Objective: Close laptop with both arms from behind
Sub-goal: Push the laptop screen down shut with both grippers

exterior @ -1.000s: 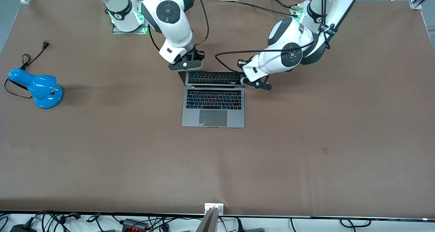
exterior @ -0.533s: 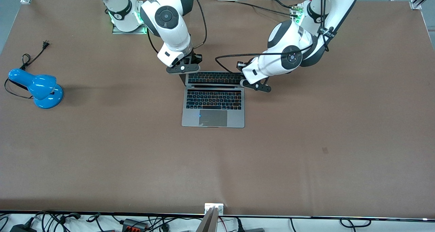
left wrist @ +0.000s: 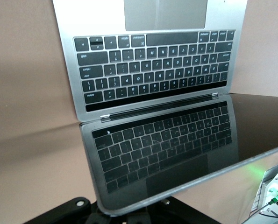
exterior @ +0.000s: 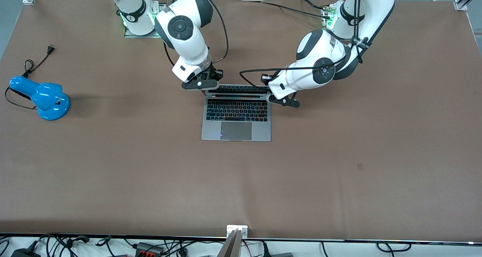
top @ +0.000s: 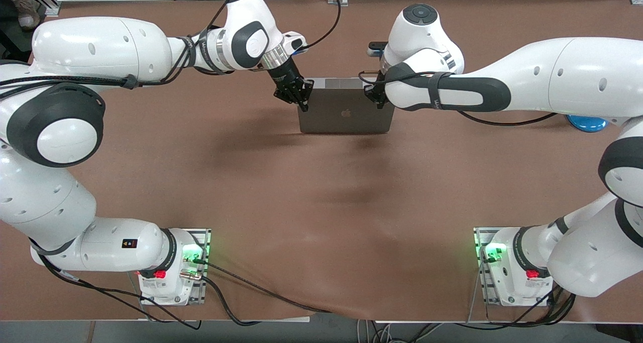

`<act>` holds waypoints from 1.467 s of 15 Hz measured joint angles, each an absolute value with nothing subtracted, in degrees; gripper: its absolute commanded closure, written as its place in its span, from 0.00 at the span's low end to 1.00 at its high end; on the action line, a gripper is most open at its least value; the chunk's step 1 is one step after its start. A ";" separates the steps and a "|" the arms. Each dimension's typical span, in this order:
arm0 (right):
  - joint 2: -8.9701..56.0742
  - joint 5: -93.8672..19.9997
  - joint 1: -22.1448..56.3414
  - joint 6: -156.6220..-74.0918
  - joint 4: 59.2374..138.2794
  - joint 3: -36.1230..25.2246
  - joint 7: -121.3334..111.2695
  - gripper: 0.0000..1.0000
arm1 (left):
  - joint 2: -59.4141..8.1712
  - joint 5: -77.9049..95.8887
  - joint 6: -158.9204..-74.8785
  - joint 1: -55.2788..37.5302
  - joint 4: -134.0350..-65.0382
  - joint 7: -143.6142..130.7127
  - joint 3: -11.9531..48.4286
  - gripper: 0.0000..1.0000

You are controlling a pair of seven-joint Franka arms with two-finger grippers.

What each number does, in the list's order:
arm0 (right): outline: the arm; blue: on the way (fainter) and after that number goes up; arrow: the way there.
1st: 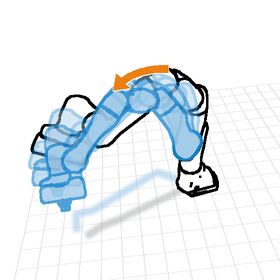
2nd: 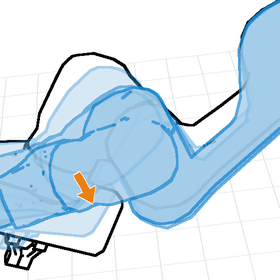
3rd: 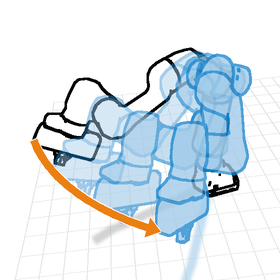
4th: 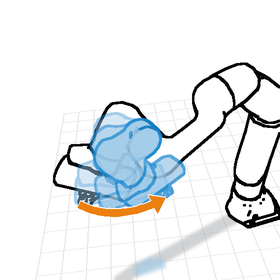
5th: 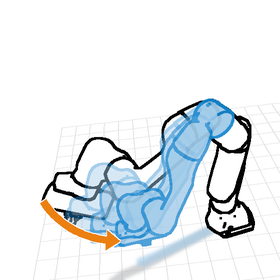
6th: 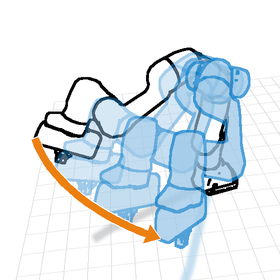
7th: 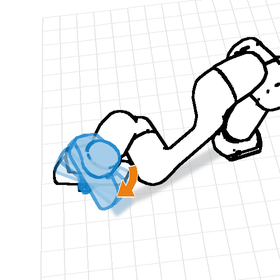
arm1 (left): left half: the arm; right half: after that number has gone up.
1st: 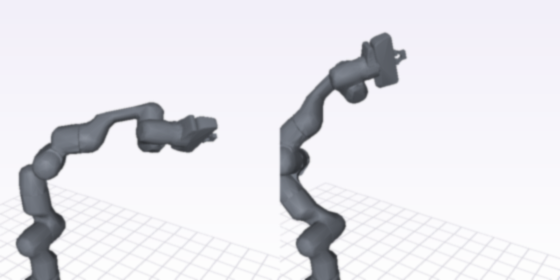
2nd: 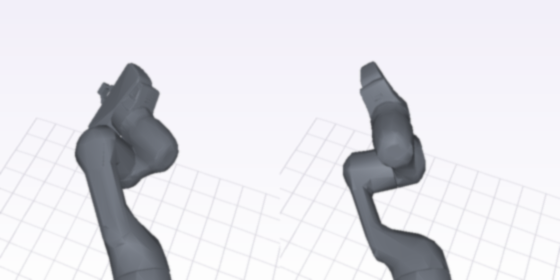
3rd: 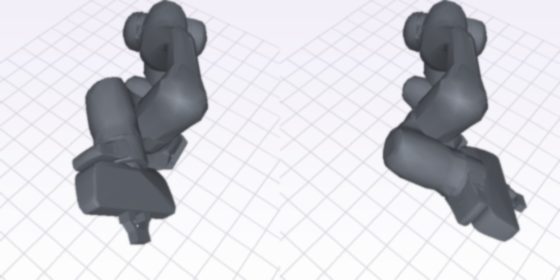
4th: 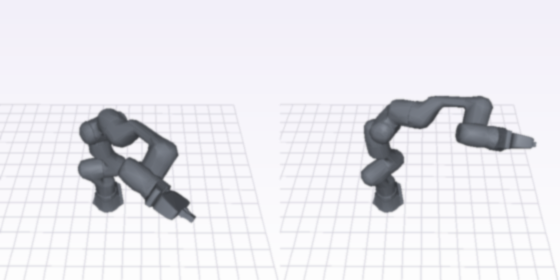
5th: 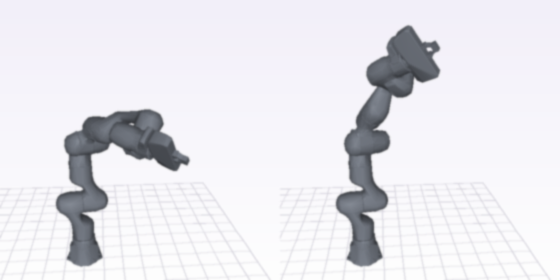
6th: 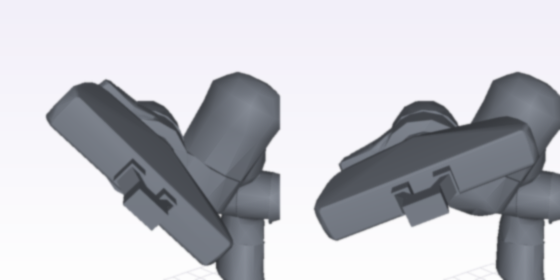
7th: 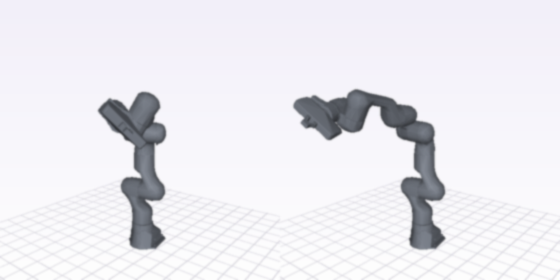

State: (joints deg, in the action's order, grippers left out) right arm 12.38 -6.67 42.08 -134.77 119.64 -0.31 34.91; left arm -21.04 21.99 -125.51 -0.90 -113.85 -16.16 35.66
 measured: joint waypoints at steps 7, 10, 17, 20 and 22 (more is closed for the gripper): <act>14.79 -5.94 40.94 -140.26 119.64 -0.31 34.91 1.00 | -24.40 18.83 -125.58 -0.86 -110.27 -17.65 35.37 1.00; 16.29 -5.81 40.14 -143.03 119.53 -0.31 34.90 1.00 | -26.48 15.95 -125.79 -0.85 -109.14 -17.83 35.27 1.00; 22.47 -5.49 38.51 -146.12 115.36 -0.42 34.81 1.00 | -30.86 12.77 -128.86 -0.84 -107.51 -18.11 35.16 1.00; 25.24 -5.46 38.46 -150.28 115.06 -0.61 34.76 1.00 | -34.16 11.03 -129.45 -0.84 -105.91 -18.52 35.14 1.00; 26.76 -5.46 38.46 -152.62 114.91 -0.79 34.75 1.00 | -36.03 9.97 -129.73 -1.00 -104.81 -18.85 35.13 1.00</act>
State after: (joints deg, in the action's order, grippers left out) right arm 26.76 -5.46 38.46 -152.62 114.91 -0.79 34.75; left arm -36.03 9.97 -129.73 -1.00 -104.81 -18.85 35.13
